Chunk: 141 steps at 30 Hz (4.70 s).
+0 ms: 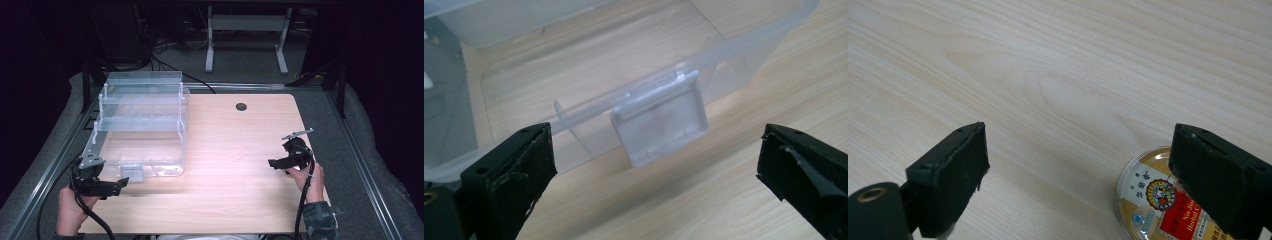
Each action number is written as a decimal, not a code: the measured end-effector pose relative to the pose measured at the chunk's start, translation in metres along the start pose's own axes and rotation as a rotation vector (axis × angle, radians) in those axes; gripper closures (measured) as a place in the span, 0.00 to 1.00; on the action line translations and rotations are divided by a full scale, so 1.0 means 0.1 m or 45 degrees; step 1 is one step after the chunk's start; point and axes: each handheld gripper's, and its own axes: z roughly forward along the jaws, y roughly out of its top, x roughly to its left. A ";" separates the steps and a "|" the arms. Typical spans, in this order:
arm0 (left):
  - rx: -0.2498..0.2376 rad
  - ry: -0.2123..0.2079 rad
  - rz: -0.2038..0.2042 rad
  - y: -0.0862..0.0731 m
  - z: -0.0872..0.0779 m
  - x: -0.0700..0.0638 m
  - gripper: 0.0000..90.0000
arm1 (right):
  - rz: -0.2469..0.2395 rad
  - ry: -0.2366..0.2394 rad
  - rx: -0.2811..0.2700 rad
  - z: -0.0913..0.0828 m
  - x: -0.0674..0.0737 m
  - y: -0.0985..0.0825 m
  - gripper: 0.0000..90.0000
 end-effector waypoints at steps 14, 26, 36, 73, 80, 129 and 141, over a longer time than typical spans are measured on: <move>-0.078 -0.057 -0.058 0.39 -0.09 0.49 0.01 | -0.034 0.040 0.013 0.05 0.12 0.04 0.10; 0.022 0.001 -0.191 0.59 0.13 1.04 0.04 | -0.053 0.066 0.016 0.10 0.19 0.05 0.10; 0.170 0.061 -0.315 0.34 0.45 1.46 0.44 | -0.052 0.064 0.025 0.13 0.19 0.01 0.12; 0.283 0.036 -0.261 0.32 0.78 1.33 0.88 | 0.016 0.012 -0.051 -0.11 -0.01 -0.08 0.15; 0.278 0.013 -0.239 0.39 0.84 1.20 0.87 | 0.025 0.016 -0.050 -0.11 -0.03 -0.10 0.15; 0.328 -0.095 -0.054 0.91 1.28 0.17 0.83 | 0.080 -0.026 -0.054 -0.20 -0.23 -0.23 0.15; 0.349 -0.127 -0.062 1.05 1.41 -0.14 0.81 | 0.113 -0.049 -0.056 -0.20 -0.35 -0.27 0.15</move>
